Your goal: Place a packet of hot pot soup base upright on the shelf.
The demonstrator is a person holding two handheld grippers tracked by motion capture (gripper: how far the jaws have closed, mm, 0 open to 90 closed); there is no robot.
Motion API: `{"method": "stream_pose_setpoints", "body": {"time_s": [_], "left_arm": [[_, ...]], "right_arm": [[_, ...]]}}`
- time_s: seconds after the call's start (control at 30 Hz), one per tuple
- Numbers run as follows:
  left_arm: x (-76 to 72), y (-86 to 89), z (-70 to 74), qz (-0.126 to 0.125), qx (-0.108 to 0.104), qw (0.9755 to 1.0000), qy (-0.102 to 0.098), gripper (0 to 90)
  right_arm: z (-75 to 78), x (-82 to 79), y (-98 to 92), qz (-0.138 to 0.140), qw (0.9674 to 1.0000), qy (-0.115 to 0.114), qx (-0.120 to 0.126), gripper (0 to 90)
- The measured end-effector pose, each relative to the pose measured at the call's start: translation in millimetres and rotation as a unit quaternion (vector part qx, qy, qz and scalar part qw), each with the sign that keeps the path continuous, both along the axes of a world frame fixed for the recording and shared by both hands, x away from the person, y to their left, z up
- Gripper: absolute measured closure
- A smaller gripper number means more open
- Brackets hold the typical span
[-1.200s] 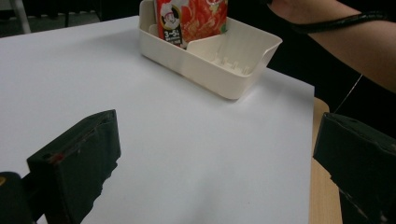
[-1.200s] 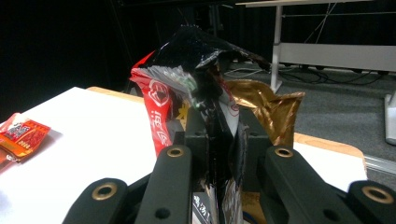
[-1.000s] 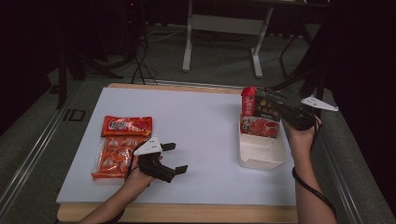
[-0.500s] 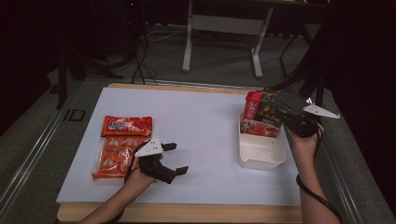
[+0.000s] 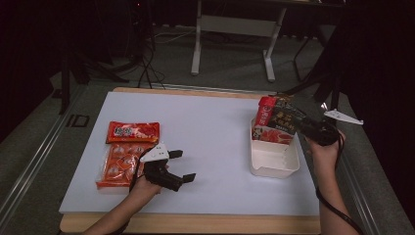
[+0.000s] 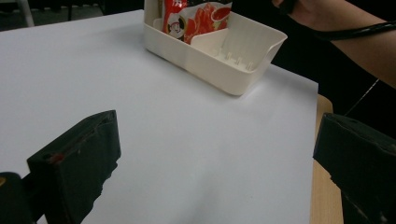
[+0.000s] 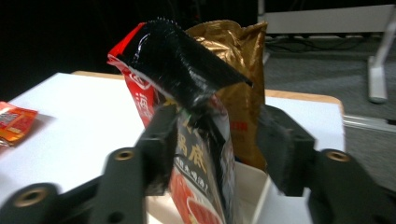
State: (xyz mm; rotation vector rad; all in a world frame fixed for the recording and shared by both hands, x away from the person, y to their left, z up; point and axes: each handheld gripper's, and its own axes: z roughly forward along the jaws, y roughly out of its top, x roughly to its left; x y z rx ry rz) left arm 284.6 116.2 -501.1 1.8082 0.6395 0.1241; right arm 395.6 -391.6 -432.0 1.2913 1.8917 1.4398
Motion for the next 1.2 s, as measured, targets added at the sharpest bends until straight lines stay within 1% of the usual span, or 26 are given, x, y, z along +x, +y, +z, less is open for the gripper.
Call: {"method": "stream_pose_setpoints", "body": {"time_s": [0.03,0.1,0.2,0.23,0.3,0.37,0.4,0.47,0.53,0.63,0.7,0.77,0.83,0.9,1.0,1.03,1.07,1.1,1.2], "left_arm": [[-0.2,0.2,0.3,0.001,-0.001,1.0000,0.000,0.8],[-0.3,0.5,0.7,0.000,-0.002,1.0000,0.000,0.8],[-0.4,1.3,1.9,0.000,-0.003,1.0000,-0.003,0.8],[-0.4,1.5,2.4,0.002,-0.001,1.0000,-0.003,0.9],[0.0,2.8,3.1,0.003,-0.004,1.0000,0.003,0.8],[0.9,3.9,3.6,0.007,-0.001,1.0000,0.006,0.9],[1.4,4.9,3.8,0.006,-0.001,1.0000,0.007,0.9],[2.1,5.9,4.0,0.007,-0.001,0.9999,0.011,0.9],[2.5,6.9,4.7,0.002,-0.004,0.9999,0.016,0.9],[1.6,6.2,6.5,0.000,0.008,0.9999,0.009,0.9],[0.7,6.2,7.3,-0.003,0.008,0.9999,0.010,3.5],[0.2,6.5,8.2,-0.005,0.011,0.9999,0.012,4.1],[-0.5,7.3,9.6,-0.006,0.012,0.9998,0.014,4.1],[-1.0,9.4,11.5,-0.008,0.012,0.9998,0.014,4.1],[-1.2,12.4,13.9,-0.004,0.011,0.9998,0.014,4.6],[-0.9,16.1,16.5,0.000,0.010,0.9999,0.014,4.7],[-0.9,16.1,16.5,0.000,0.010,0.9999,0.014,5.0],[-0.5,18.7,18.1,0.004,0.014,0.9998,0.011,5.5],[0.4,28.0,23.5,0.015,0.020,0.9996,0.010,5.6]], "right_arm": [[1.1,-2.4,0.2,-0.002,1.0000,-0.001,-0.002,43.6],[3.3,-7.2,1.1,-0.004,1.0000,0.005,0.001,35.1],[7.7,-16.4,2.4,-0.007,1.0000,0.002,0.006,21.6],[9.6,-20.2,3.1,-0.007,0.9999,-0.002,0.009,17.8],[13.9,-28.5,5.2,-0.014,0.9997,-0.015,0.010,14.0],[18.5,-36.3,8.5,-0.016,0.9996,-0.023,-0.005,13.5],[20.8,-40.0,10.5,-0.018,0.9995,-0.026,-0.008,13.7],[25.3,-46.6,15.1,-0.009,0.9996,-0.025,-0.012,13.7],[28.9,-54.5,21.0,-0.001,0.9995,-0.031,-0.011,13.8],[32.9,-65.1,31.1,0.020,0.9991,-0.036,-0.006,14.0],[35.3,-71.3,38.2,0.032,0.9986,-0.040,-0.006,14.4],[37.0,-76.3,45.3,0.052,0.9976,-0.045,-0.002,14.5],[39.3,-81.0,52.8,0.063,0.9967,-0.052,-0.009,14.5],[41.8,-85.5,59.7,0.078,0.9952,-0.058,-0.011,14.5],[44.0,-92.8,70.4,0.093,0.9936,-0.064,-0.014,14.5],[44.4,-95.6,74.6,0.099,0.9930,-0.064,-0.015,14.5],[44.4,-95.6,74.6,0.099,0.9930,-0.064,-0.015,14.5],[44.0,-99.5,81.6,0.106,0.9917,-0.070,-0.019,14.5],[41.6,-102.9,90.4,0.120,0.9904,-0.066,-0.022,14.4]]}}
